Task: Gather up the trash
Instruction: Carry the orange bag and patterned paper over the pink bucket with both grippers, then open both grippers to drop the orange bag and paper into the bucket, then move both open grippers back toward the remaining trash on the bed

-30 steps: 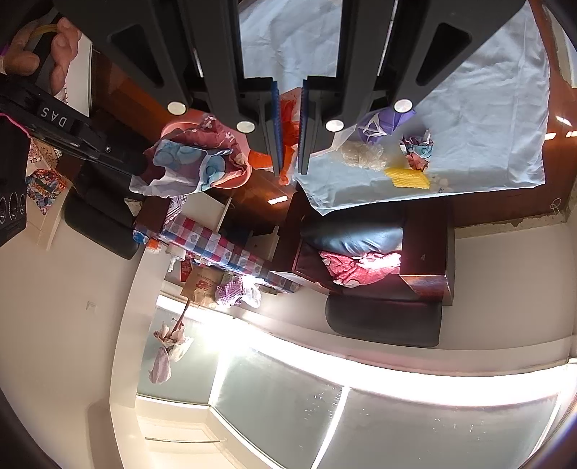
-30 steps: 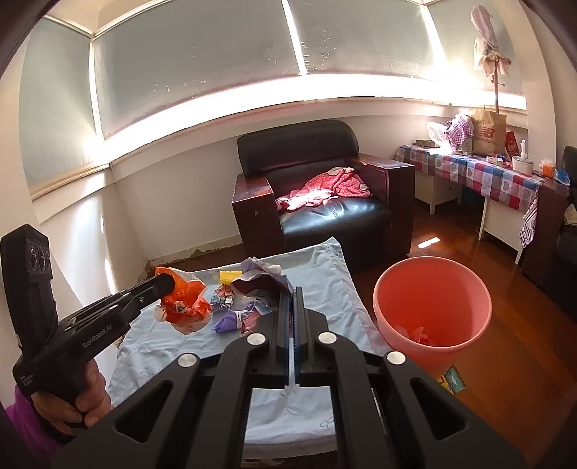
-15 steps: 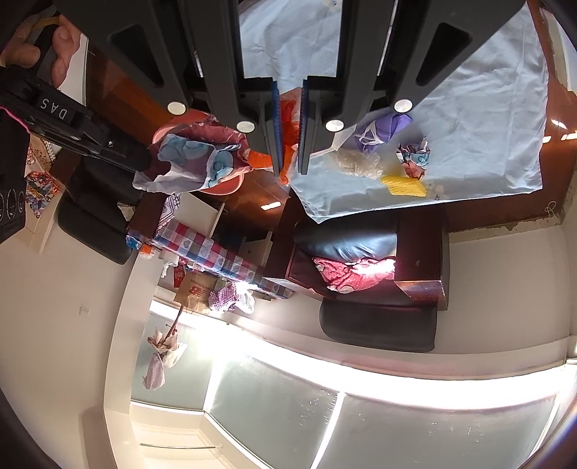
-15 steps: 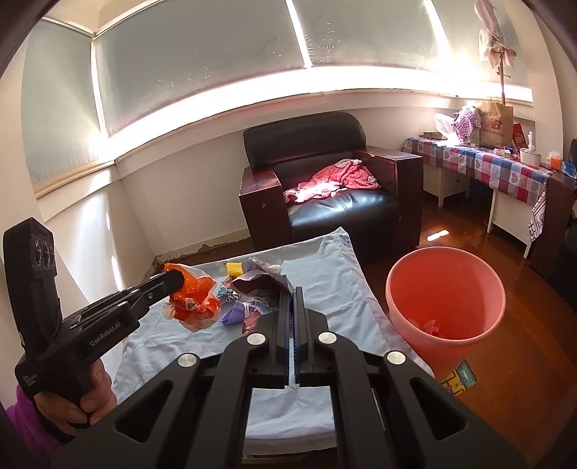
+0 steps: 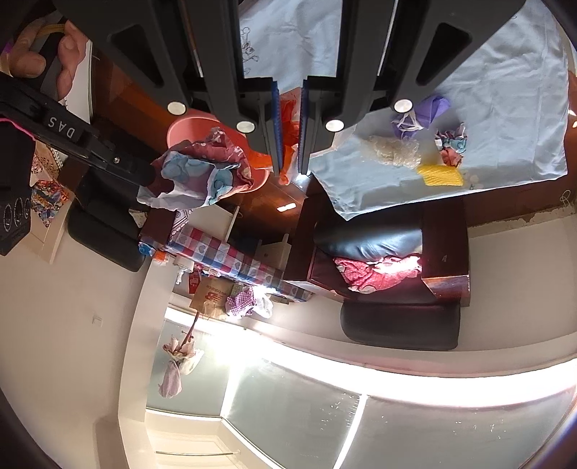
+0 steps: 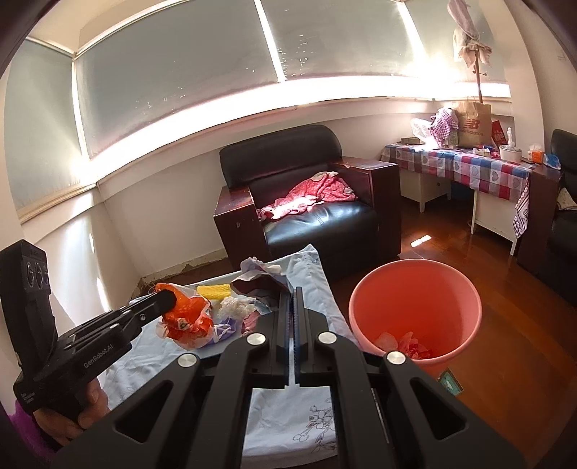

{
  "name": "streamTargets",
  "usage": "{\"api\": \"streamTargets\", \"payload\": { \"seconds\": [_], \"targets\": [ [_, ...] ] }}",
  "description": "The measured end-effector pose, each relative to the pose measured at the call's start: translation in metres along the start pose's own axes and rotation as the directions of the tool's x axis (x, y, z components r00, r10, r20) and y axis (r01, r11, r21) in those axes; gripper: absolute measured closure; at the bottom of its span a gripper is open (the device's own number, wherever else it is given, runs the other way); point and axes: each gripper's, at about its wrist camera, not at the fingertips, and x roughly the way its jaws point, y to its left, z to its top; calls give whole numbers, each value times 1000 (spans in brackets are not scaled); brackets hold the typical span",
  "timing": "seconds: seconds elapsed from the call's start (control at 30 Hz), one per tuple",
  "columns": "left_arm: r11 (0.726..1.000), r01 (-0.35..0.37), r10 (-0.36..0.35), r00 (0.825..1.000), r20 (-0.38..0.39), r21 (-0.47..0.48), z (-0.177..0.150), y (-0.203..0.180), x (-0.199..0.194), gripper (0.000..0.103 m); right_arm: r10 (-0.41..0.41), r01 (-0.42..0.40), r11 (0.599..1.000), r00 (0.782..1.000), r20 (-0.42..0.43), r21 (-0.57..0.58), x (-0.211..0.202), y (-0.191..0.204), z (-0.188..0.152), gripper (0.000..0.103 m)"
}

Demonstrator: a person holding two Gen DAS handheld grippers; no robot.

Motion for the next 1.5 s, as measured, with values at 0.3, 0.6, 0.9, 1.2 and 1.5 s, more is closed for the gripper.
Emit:
{"api": "streamTargets", "payload": {
  "seconds": [0.3,0.6,0.9,1.2,1.5],
  "targets": [
    [994,100,-99,995,-34,40,13,-41,54,96,-146,144,988,989,30,56,8,-62,7,101],
    [975,206,-195,972,-129,79,5,-87,136,96,-281,284,951,959,-38,119,40,-121,-6,101],
    [972,230,-212,948,-236,51,-18,-101,202,94,-346,357,931,929,-134,70,82,-137,-23,101],
    [974,222,-208,948,-241,35,-22,-88,203,56,-347,368,928,913,-215,61,102,-141,-29,96],
    [983,185,-181,966,-185,9,-10,-46,151,56,-327,341,939,923,-206,40,96,-125,-32,96]
  ]
}}
